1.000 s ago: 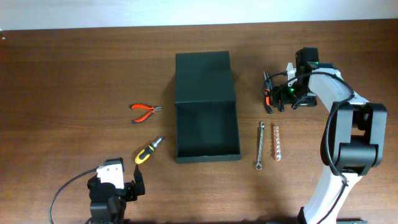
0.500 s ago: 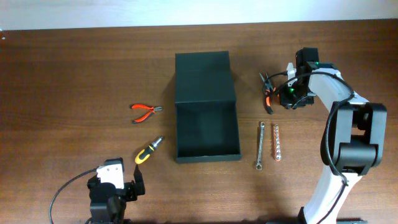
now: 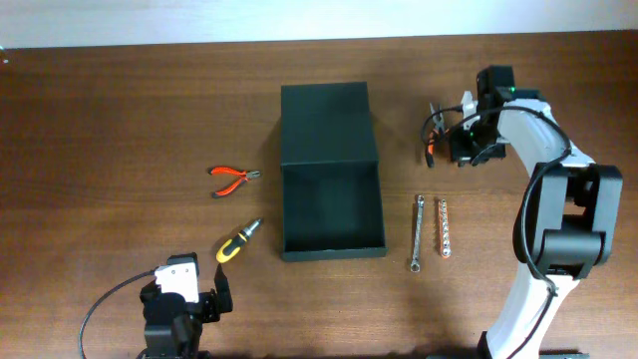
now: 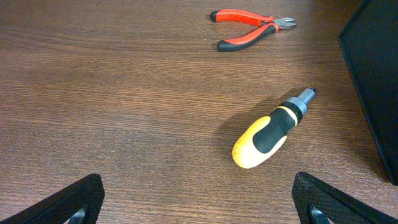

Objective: Pack container
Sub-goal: 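Lift the pliers with the right gripper and lower them into the box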

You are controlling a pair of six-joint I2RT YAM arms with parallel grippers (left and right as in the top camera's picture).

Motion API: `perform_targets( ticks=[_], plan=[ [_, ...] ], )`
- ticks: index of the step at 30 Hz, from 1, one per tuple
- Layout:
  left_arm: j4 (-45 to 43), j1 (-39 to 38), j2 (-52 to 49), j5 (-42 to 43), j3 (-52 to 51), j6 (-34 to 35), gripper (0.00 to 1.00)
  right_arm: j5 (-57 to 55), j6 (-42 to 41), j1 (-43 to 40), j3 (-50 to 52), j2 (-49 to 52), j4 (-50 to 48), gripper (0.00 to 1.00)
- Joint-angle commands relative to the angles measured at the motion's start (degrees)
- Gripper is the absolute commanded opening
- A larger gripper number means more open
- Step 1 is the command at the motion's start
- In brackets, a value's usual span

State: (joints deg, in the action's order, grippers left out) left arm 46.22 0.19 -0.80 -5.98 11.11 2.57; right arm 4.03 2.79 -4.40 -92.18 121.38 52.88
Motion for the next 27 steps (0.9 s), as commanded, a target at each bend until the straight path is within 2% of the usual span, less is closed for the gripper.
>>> perform_targets(
  ticks=[1,8,14,17,27],
  plan=[
    [0.0,0.3,0.5,0.4,-0.3,-0.9,0.99,2.5,-0.2,0.3,-5.7,0.4,1.7,0.04],
    [0.0,0.3,0.5,0.4,-0.3,-0.9,0.99,13.0,6.5,2.4,-15.4,-1.3,9.6,0.04],
    [0.0,0.3,0.5,0.4,-0.3,-0.9,0.99,15.5,19.8,8.8,-19.0,-4.5,19.0,0.04],
    [0.0,0.3,0.5,0.4,-0.3,-0.9,0.99,15.5,23.9,13.4,-19.0,-5.9,24.1,0.04],
    [0.0,0.3,0.5,0.4,-0.3,-0.9,0.99,12.2,27.0,27.1,-18.9,-6.6,29.9,0.04]
  ],
)
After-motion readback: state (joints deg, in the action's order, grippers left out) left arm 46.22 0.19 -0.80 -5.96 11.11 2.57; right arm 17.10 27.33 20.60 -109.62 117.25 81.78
